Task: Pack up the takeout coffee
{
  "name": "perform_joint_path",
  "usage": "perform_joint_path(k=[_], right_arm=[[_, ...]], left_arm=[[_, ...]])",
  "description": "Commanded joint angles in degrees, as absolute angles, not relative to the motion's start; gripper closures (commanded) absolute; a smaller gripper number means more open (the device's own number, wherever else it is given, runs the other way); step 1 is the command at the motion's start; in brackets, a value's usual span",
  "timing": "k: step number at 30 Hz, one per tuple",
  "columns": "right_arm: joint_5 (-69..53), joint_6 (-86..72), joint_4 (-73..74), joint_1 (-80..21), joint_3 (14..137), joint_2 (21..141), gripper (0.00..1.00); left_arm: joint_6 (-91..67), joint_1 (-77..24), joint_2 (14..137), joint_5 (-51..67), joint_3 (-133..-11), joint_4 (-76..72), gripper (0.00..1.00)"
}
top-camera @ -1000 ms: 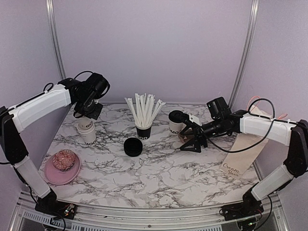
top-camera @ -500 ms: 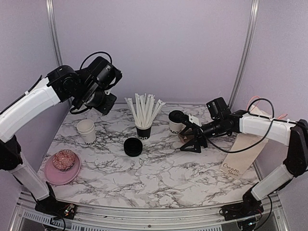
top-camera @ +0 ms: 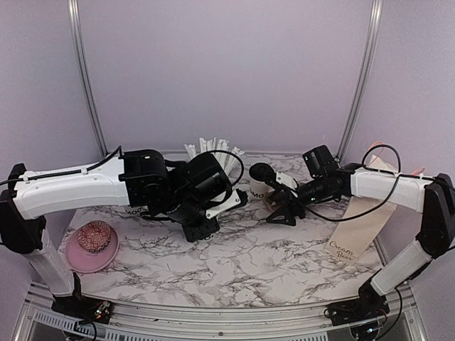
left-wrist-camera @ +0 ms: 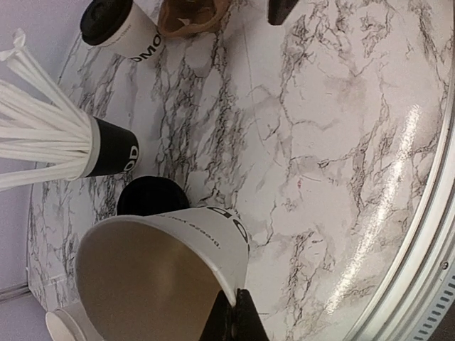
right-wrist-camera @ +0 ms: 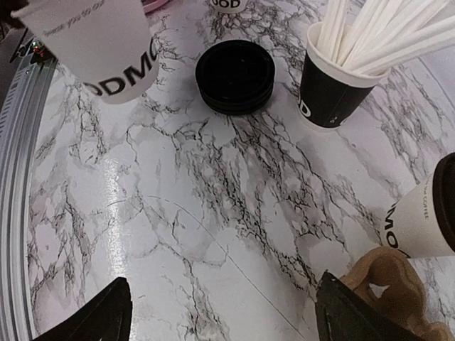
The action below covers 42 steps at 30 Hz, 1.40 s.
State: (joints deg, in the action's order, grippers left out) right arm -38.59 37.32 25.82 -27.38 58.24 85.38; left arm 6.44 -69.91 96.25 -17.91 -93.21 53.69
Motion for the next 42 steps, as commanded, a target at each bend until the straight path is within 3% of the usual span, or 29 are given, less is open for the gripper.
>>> perform_joint_path(k=[1, 18, 19, 21, 22, 25, 29, 32, 35, 42], right_arm=[[-32.8, 33.87, 22.72, -26.99, 59.7, 86.4, 0.13], [-32.03, 34.34, 22.92, -26.98, 59.5, 87.62, 0.13], [-32.12, 34.32, 22.94, -26.98, 59.5, 87.63, 0.13], [-32.29, 34.29, 23.03, -26.98, 59.58, 87.63, 0.13], [-32.45, 34.39, 23.09, -26.94, 59.59, 87.58, 0.13], [-32.69, 34.53, 23.21, -26.98, 59.59, 87.46, 0.13], [-32.72, 34.6, 23.31, -26.98, 59.64, 87.37, 0.13], [-32.7, 34.64, 23.29, -26.98, 59.68, 87.07, 0.14], [-32.62, 34.72, 23.29, -26.96, 59.59, 86.77, 0.14], [-32.87, 34.89, 23.33, -26.98, 59.5, 85.93, 0.14]], left_arm=[[8.91, -74.28, 101.06, -12.89, -92.87, 47.16, 1.0], [9.07, -77.1, 109.72, -8.35, -92.59, 41.7, 0.99], [8.98, -77.15, 109.72, -8.39, -92.48, 41.71, 0.94], [8.54, -77.33, 109.27, -9.25, -92.53, 41.8, 0.7], [8.37, -77.43, 108.65, -9.34, -92.62, 41.74, 0.64], [7.9, -77.6, 105.9, -10.29, -93.11, 41.92, 0.56], [3.33, -75.67, 100.74, -20.64, -93.98, 42.4, 0.42], [-3.0, -70.8, 99.06, -25.65, -95.61, 45.02, 0.41], [-14.42, -63.74, 100.29, -39.1, -96.89, 51.45, 0.36], [-20.77, -52.81, 100.98, -28.23, -90.32, 47.72, 0.38]])
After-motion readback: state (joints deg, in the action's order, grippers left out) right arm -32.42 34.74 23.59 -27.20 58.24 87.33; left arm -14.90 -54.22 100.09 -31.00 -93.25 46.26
